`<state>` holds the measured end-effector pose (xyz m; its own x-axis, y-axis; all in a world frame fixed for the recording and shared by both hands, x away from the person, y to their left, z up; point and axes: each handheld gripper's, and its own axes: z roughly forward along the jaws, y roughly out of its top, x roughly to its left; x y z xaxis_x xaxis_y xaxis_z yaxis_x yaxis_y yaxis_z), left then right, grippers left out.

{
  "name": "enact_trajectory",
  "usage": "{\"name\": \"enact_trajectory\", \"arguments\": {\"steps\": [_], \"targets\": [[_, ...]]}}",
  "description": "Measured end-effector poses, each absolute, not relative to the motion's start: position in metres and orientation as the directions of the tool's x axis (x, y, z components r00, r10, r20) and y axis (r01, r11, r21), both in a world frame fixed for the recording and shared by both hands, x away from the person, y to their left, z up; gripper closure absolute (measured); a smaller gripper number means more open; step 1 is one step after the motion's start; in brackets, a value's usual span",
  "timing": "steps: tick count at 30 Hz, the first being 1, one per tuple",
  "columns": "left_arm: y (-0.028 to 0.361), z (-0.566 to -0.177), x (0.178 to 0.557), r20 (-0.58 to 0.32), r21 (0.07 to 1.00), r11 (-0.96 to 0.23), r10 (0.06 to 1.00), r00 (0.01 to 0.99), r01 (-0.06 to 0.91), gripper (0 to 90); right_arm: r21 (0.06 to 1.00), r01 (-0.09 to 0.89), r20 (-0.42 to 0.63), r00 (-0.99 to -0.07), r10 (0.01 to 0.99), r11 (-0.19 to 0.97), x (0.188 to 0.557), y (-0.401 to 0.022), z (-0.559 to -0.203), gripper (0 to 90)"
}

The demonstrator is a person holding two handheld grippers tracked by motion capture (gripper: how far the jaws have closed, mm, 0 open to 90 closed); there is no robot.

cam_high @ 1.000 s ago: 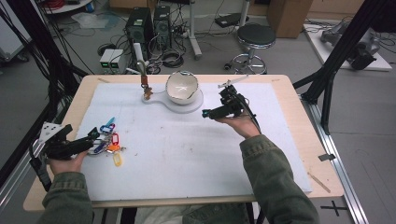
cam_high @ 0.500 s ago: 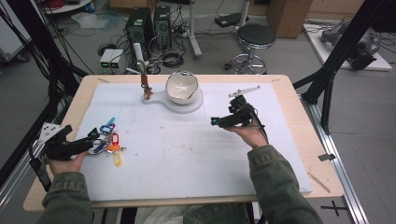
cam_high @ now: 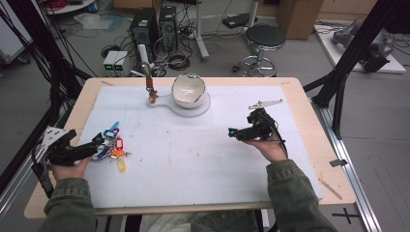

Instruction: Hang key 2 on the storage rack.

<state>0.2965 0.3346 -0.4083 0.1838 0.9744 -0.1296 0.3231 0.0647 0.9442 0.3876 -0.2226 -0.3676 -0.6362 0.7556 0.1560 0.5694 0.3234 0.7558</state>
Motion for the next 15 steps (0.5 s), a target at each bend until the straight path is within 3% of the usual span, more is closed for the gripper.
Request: {"name": "enact_trajectory", "arguments": {"steps": [15], "targets": [[0.335, -0.407, 0.300, -0.139, 0.932, 0.062, 0.971, 0.196, 0.357, 1.7, 0.799, 0.526, 0.122, -0.614, 0.779, 0.290, 0.358, -0.256, -0.383, 1.3]]}}
